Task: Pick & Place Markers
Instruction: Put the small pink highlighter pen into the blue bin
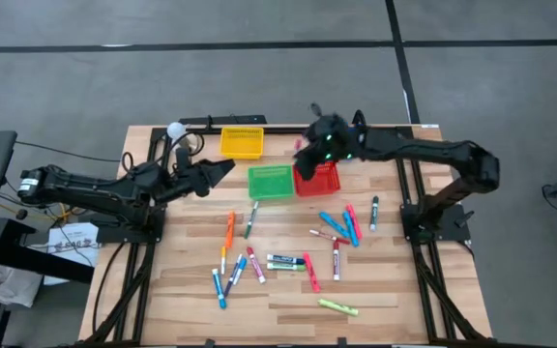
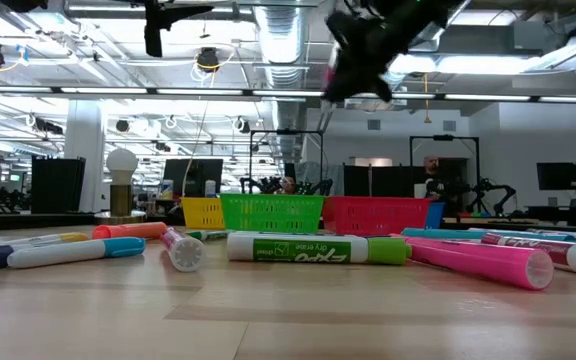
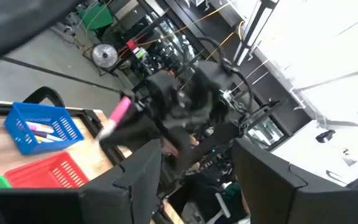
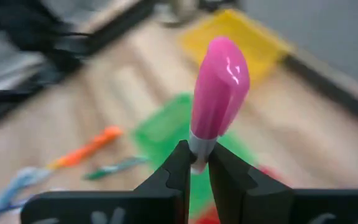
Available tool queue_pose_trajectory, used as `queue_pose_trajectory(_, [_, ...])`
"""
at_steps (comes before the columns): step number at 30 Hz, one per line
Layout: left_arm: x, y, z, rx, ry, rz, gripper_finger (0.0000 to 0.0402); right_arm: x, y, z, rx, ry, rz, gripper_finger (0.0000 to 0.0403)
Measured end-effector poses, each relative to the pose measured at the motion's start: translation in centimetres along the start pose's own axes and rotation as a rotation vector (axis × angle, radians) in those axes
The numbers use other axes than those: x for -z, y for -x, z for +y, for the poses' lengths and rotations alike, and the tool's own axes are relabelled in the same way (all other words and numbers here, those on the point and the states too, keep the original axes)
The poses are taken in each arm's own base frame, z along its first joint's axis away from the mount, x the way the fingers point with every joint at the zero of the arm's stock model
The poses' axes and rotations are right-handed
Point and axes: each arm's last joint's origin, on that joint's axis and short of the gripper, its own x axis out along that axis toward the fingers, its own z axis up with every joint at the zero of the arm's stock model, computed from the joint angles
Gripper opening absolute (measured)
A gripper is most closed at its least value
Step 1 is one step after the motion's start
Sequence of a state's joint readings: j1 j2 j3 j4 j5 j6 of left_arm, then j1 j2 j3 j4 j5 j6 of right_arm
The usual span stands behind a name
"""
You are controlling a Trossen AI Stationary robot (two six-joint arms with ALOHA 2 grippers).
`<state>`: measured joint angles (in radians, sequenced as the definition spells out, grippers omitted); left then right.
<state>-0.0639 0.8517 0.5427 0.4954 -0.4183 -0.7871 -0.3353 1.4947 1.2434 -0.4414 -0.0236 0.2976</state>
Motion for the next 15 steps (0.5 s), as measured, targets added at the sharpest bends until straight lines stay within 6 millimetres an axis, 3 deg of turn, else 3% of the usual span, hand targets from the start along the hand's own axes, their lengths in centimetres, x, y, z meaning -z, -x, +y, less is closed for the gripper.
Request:
queue_pose_trajectory(10, [0.3, -0.2, 0.2, -0.011, -0.009, 0.012, 0.0198, -0.1, 2.6, -9.5, 0.321, -0.013, 0.124, 0.0035])
queue_pose_trajectory(15, [0.4, -0.3, 0.2, -0.015, -0.008, 0.015, 0.0198, 0.5, 2.9, -12.7, 0.387, -0.014, 0.213, 0.0031])
